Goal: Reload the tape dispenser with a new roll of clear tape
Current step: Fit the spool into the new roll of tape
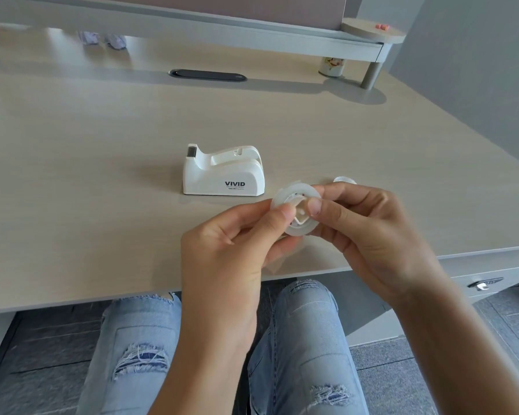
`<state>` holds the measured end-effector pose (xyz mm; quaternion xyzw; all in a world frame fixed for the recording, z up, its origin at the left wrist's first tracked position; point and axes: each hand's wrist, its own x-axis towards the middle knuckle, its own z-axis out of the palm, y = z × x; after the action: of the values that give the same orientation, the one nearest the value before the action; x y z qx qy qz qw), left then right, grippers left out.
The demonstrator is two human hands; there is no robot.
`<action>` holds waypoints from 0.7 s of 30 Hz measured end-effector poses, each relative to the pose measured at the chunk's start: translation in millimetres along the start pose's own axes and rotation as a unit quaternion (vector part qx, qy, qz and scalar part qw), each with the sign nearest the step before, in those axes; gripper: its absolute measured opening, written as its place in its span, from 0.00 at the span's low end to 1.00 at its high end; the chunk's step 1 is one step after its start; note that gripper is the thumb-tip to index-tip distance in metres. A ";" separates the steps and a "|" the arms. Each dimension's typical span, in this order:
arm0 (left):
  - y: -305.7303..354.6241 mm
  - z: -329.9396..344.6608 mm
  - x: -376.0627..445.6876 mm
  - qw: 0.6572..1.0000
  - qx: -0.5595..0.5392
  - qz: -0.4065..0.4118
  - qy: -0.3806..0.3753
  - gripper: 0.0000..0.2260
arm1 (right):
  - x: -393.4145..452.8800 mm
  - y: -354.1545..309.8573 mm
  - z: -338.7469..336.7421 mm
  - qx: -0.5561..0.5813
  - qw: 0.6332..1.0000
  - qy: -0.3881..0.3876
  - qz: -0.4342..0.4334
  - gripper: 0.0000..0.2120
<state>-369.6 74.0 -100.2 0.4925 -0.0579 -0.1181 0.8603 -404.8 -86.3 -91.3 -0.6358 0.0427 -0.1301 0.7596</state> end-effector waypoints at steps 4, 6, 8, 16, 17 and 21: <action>-1.9 1.9 -0.8 0.999 -0.001 0.033 0.034 0.10 | -5.9 0.5 4.3 -0.144 0.979 0.112 -0.087 0.15; -2.9 3.8 -3.3 0.998 0.000 0.047 0.039 0.10 | -8.6 2.9 9.1 -0.171 0.965 0.141 -0.139 0.08; -4.6 5.7 -4.8 0.998 -0.001 0.054 0.045 0.09 | -10.9 6.2 14.8 -0.187 0.956 0.148 -0.169 0.03; -7.2 3.5 -5.8 0.994 0.037 0.103 0.026 0.07 | -18.2 5.8 21.5 -0.096 0.984 0.090 -0.120 0.14; -7.5 2.2 -4.7 0.993 0.044 0.108 0.029 0.06 | -18.0 5.1 20.4 -0.084 0.986 0.088 -0.114 0.14; -2.2 0.0 0.4 0.989 0.102 0.102 0.012 0.09 | -17.3 -1.1 18.1 -0.039 0.996 0.053 -0.064 0.10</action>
<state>-369.5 72.8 -102.1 0.5704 -0.1094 -0.0175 0.8139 -417.4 -64.9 -88.6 -0.6587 0.0468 -0.2101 0.7209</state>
